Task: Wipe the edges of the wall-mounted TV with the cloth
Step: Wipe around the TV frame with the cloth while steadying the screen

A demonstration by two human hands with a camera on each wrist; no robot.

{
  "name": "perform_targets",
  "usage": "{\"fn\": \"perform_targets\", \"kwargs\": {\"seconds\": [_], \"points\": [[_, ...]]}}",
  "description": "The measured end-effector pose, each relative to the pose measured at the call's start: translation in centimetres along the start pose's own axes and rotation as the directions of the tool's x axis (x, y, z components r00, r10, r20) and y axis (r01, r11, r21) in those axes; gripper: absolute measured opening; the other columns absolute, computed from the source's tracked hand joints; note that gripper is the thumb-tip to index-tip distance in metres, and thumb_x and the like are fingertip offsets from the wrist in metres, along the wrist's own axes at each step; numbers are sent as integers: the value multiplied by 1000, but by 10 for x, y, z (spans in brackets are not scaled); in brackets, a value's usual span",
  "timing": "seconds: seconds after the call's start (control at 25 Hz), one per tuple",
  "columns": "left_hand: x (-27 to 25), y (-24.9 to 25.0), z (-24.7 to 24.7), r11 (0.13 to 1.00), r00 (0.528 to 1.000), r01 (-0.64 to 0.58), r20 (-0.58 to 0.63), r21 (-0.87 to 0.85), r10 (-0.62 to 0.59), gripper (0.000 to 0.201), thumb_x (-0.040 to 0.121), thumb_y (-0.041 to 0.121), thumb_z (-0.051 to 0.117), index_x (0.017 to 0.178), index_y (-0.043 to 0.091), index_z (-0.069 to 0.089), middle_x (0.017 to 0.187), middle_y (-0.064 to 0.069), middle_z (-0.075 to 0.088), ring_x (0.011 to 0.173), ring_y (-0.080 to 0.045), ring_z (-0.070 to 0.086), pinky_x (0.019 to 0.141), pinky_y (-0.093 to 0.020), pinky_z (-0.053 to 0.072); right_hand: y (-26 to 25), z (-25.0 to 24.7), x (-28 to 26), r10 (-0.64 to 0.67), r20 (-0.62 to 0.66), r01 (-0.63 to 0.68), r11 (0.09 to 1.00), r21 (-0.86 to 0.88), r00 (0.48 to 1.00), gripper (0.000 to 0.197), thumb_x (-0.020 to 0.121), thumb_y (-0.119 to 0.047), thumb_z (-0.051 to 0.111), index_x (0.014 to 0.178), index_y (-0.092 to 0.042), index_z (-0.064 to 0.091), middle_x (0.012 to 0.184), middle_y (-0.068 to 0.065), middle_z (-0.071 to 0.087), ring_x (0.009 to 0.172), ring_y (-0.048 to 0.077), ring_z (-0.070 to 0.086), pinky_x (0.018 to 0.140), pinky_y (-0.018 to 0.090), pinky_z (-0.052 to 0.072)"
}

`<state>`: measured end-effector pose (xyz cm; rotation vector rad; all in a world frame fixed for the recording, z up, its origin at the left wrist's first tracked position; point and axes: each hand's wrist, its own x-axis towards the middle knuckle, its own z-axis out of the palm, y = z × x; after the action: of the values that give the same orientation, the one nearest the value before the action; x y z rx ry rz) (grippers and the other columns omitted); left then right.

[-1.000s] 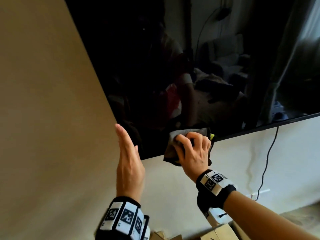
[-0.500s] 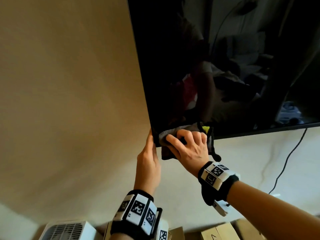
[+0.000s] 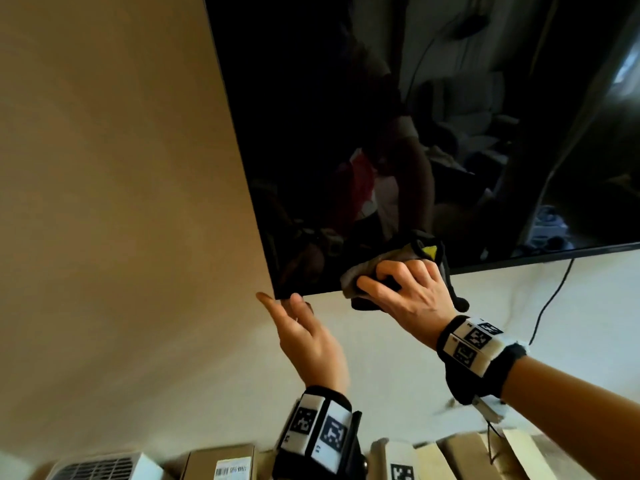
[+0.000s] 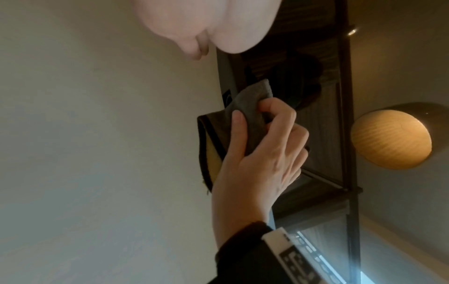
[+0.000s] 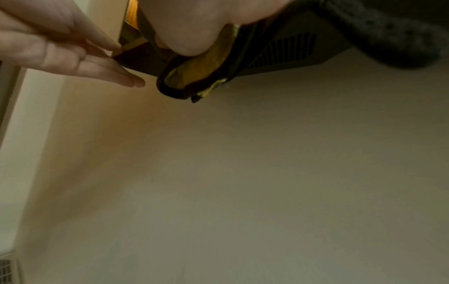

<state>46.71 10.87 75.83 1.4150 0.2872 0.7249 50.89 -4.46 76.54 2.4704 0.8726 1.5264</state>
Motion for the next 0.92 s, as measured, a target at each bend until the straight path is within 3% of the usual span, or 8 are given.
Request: {"fn": "perform_targets", "kwargs": {"seconds": [0.2, 0.36, 0.48, 0.68, 0.76, 0.84, 0.92], "points": [[-23, 0, 43, 997, 995, -70, -66, 9, 71, 43, 103, 17, 29, 145, 10, 35, 138, -6, 50, 124, -10, 48, 93, 1, 33, 45, -11, -30, 27, 10, -27, 1000, -14, 1000, 50, 75, -25, 78, 115, -28, 48, 104, 1, 40, 80, 21, 41, 73, 33, 34], [-51, 3, 87, 999, 995, -50, -89, -7, 49, 44, 104, 17, 26, 148, 11, 28, 132, 10, 38, 108, 17, 36, 87, 8, 25, 87, -22, -56, 81, -19, -81, 997, -4, 997, 42, 79, -27, 75, 112, -28, 49, 102, 1, 40, 80, 20, 40, 73, 33, 34], [-75, 5, 123, 1000, 996, -28, -90, -10, 27, 47, 104, 16, 27, 151, 11, 20, 132, 12, 32, 103, 23, 31, 83, 10, 22, 121, -29, -78, 105, -47, -104, 995, 7, 993, 30, 86, -34, 67, 110, -28, 50, 101, 1, 39, 80, 20, 40, 72, 32, 33], [-116, 12, 184, 1000, 992, 3, -126, -31, -7, 54, 104, 17, 28, 152, 13, 5, 133, 13, 24, 100, 26, 26, 79, 13, 20, 185, -38, -117, 119, -60, -118, 993, 14, 991, 31, 84, -34, 67, 110, -28, 51, 101, 1, 40, 80, 21, 40, 73, 33, 33], [-131, 13, 210, 999, 987, 24, -159, -37, -30, 58, 104, 18, 28, 152, 12, -4, 140, 11, 21, 111, 21, 28, 86, 10, 21, 208, -42, -130, 113, -52, -112, 994, 16, 992, 34, 83, -35, 70, 110, -28, 51, 102, 1, 41, 80, 21, 40, 73, 33, 33], [-143, 15, 232, 997, 981, 52, -185, -62, -62, 63, 103, 23, 28, 151, 15, -13, 154, 1, 22, 130, -2, 36, 94, 0, 27, 227, -45, -142, 92, -40, -91, 996, 19, 995, 35, 82, -35, 71, 110, -28, 50, 102, 1, 41, 79, 21, 41, 72, 33, 33], [-155, 15, 253, 991, 974, 96, -196, -92, -113, 65, 103, 26, 28, 150, 16, -17, 156, -12, 25, 134, -22, 40, 94, -8, 32, 247, -50, -153, 89, -32, -88, 996, 21, 996, 35, 82, -34, 70, 110, -28, 50, 102, 1, 40, 79, 21, 41, 73, 33, 33]]}}
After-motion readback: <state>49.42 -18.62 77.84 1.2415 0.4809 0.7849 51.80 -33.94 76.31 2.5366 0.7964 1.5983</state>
